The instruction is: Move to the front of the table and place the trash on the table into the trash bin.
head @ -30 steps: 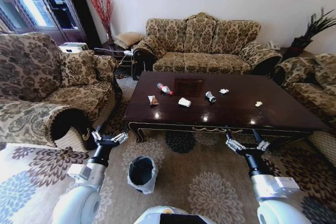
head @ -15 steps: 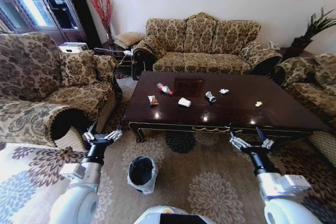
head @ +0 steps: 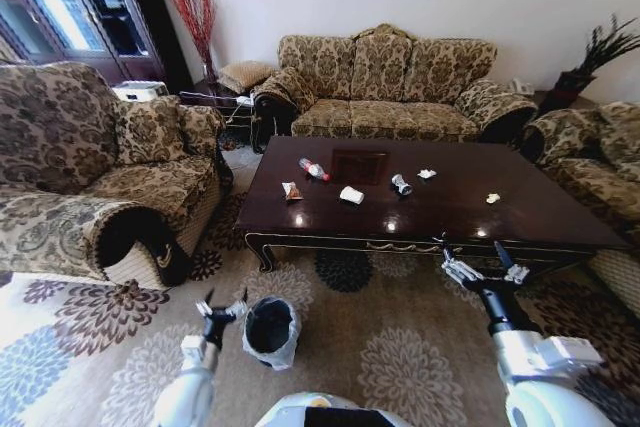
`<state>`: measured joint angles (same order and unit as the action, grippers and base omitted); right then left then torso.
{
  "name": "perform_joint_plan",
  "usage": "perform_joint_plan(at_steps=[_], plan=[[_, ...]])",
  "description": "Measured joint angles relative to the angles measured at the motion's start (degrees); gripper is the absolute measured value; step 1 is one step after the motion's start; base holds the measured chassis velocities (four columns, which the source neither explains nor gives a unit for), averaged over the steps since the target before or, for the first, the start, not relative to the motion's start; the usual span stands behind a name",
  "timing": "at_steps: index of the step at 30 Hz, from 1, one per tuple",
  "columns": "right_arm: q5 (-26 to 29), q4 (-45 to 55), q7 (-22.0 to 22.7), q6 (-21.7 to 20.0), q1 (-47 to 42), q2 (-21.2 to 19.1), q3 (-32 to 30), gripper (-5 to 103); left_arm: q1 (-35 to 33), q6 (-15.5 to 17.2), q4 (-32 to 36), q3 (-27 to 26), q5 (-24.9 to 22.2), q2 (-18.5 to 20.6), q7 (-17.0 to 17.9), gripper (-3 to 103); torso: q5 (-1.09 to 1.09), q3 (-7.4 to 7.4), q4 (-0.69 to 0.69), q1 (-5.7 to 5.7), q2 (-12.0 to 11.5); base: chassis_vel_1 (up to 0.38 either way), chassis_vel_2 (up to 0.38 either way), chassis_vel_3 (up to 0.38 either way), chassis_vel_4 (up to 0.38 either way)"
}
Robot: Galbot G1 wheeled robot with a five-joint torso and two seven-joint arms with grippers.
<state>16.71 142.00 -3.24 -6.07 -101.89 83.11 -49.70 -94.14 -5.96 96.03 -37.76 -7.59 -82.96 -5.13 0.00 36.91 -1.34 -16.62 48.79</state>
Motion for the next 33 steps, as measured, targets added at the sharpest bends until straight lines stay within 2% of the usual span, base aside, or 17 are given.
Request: perform_joint_plan(at_steps=[2, 4, 6, 13, 22, 33], plan=[[-0.01, 0.53, 0.16, 0.37, -0.08, 0.65, -0.14, 100, 1.30, 0.17, -4.65, 1.35, 0.02, -0.07, -0.27, 100, 0.00, 0.00, 0.01, 0.00, 0.00, 0.000, 0.000, 0.000, 0.000], [-0.01, 0.65, 0.23, 0.40, -0.09, 0.91, -0.22, 100, 1.82, 0.48, -5.68, 1.76, 0.04, -0.04, -0.31, 100, 0.00, 0.00, 0.01, 0.00, 0.00, 0.000, 0.000, 0.000, 0.000], [-0.01, 0.63, 0.43, 0.81, -0.25, 1.53, -0.50, 100, 4.36, 2.55, -9.42, 3.42, -0.22, 0.33, -0.31, 100, 0.01, 0.00, 0.03, 0.00, 0.00, 0.000, 0.000, 0.000, 0.000], [-0.16, -0.25, 1.01, 2.22, -1.47, 1.76, -1.16, 100, 10.57, 5.10, -16.46, 4.82, -0.51, 0.57, -0.26, 100, -0.01, 0.00, 0.03, 0.00, 0.00, 0.000, 0.000, 0.000, 0.000], [-0.91, 0.57, 1.19, 1.81, -2.66, 0.87, -0.73, 100, 18.24, 5.59, -27.08, 3.65, -0.05, 4.93, 0.17, 100, 0.00, 0.00, 0.01, 0.00, 0.00, 0.000, 0.000, 0.000, 0.000], [-0.54, 0.84, 2.68, -0.15, -3.31, -1.05, -0.10, 100, 19.24, 7.19, -29.61, 3.86, -1.98, 5.65, -2.21, 100, 0.00, 0.00, 0.02, 0.00, 0.00, 0.000, 0.000, 0.000, 0.000]])
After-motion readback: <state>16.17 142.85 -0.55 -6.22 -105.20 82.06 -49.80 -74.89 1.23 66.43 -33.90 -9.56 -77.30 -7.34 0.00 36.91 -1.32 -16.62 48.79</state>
